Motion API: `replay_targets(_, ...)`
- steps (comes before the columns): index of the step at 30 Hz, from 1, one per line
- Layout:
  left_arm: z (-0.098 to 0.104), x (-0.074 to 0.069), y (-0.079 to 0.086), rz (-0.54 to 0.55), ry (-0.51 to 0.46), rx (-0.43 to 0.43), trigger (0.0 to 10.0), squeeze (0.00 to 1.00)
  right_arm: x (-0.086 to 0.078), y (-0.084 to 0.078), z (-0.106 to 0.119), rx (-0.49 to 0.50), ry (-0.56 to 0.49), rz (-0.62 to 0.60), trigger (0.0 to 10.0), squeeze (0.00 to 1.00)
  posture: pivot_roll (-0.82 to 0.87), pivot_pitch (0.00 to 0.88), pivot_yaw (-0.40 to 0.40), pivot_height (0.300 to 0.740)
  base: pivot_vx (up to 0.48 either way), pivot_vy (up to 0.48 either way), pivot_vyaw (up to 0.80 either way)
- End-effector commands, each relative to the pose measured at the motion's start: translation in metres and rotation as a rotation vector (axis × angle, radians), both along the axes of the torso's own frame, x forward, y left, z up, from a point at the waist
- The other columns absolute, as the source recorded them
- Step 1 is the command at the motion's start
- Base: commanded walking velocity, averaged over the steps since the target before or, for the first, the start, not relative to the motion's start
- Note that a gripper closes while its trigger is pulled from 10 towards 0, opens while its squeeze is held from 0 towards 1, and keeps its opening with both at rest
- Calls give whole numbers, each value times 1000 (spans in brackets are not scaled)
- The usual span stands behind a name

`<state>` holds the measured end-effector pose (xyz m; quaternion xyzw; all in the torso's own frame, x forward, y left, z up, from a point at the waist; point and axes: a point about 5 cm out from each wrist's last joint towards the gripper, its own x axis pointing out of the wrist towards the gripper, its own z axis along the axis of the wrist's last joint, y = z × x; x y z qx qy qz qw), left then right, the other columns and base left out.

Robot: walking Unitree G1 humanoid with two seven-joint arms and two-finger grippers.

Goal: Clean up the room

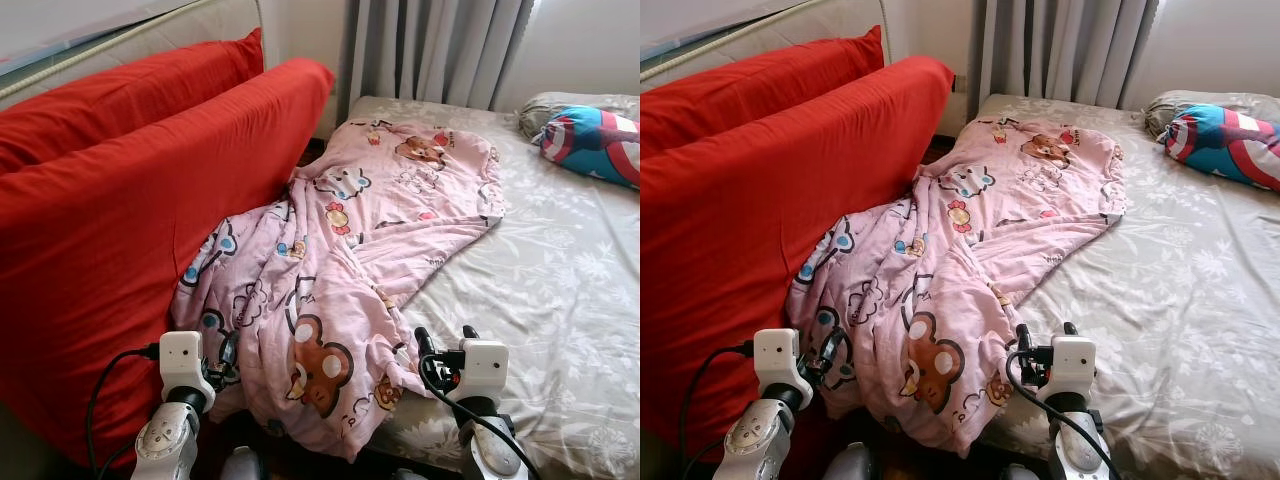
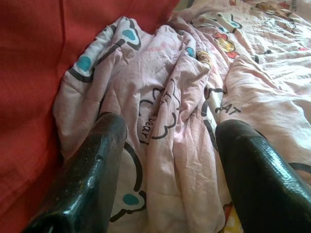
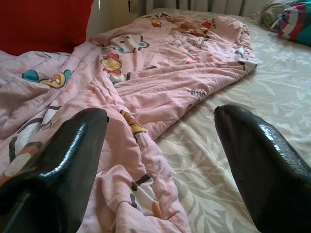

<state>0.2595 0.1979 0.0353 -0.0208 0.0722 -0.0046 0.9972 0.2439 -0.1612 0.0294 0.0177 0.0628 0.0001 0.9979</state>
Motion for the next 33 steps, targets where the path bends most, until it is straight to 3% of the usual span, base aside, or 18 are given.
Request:
replay_targets(1, 4, 2, -1, -11, -6, 2, 10000, 0, 1, 1, -1, 2, 6, 6, 10000, 0, -96, 35, -8, 653, 0, 0, 0)
replay_targets(6, 3, 3, 0, 0, 5, 11, 10000, 0, -1, 1, -5, 0, 27, 14, 10000, 0, -95, 35, -9, 653, 0, 0, 0)
replay_targets(19, 5, 4, -1, -13, 3, 9, 10000, 0, 0, 1, -11, -23, 43, 42, 10000, 0, -93, 36, -7, 653, 309, 0, 0)
replay_targets(33, 7, 6, -4, -27, -6, 13, 10000, 0, 1, 2, -12, 16, 31, 16, 10000, 0, -95, 36, -5, 653, 263, 0, 163)
